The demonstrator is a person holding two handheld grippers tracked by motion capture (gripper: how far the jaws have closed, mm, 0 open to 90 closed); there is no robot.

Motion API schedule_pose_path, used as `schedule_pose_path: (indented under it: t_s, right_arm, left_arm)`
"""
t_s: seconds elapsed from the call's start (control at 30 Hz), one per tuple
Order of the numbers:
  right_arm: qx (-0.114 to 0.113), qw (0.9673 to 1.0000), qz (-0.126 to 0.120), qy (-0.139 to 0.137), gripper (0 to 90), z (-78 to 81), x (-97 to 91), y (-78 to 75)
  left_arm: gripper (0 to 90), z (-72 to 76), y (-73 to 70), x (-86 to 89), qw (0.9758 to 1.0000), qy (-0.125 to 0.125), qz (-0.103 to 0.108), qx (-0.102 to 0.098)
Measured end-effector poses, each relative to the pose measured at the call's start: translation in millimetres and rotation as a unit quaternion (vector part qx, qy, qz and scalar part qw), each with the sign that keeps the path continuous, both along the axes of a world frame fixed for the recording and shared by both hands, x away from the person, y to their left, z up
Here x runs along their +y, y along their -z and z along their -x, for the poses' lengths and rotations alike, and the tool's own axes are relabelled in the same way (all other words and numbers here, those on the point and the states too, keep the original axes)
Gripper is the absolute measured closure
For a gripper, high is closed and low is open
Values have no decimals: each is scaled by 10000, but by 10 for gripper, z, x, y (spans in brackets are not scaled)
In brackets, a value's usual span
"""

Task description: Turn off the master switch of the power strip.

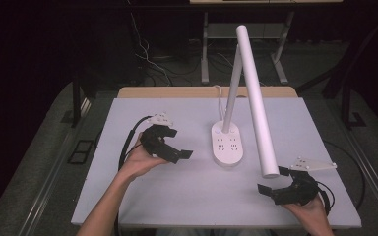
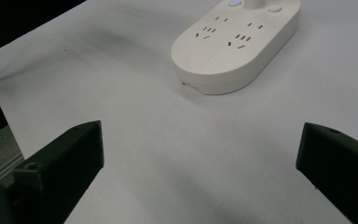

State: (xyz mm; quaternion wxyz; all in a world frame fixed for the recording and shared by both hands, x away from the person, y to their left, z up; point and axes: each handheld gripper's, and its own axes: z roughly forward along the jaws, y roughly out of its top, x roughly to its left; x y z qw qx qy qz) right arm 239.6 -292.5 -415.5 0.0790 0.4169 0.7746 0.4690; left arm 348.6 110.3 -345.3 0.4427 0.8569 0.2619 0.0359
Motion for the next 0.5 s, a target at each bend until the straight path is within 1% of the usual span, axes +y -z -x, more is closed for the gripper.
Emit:
schedule_pose_path:
  t_s: [0.1, 0.17, 0.27, 0.47, 0.5]
  right_arm:
    - [52, 10000, -13, 8, 0, 7, 3, -3]
    - [-3, 10000, 4, 1, 1, 0, 0, 2]
    - [2, 10000, 9, -7, 0, -1, 0, 2]
    - [4, 10000, 9, -6, 0, -1, -8, 1]
    - [0, 10000, 8, -4, 0, -1, -9, 1]
  left_arm:
    - [2, -38, -21, -30, 10000, 13, -26, -13]
    - [2, -61, -31, -51, 10000, 20, -49, -23]
    - [3, -99, -41, -77, 9999, 58, -142, -33]
    - [4, -200, -49, -115, 9998, 75, -205, -26]
    - [5, -210, -52, -123, 9998, 37, -198, -5]
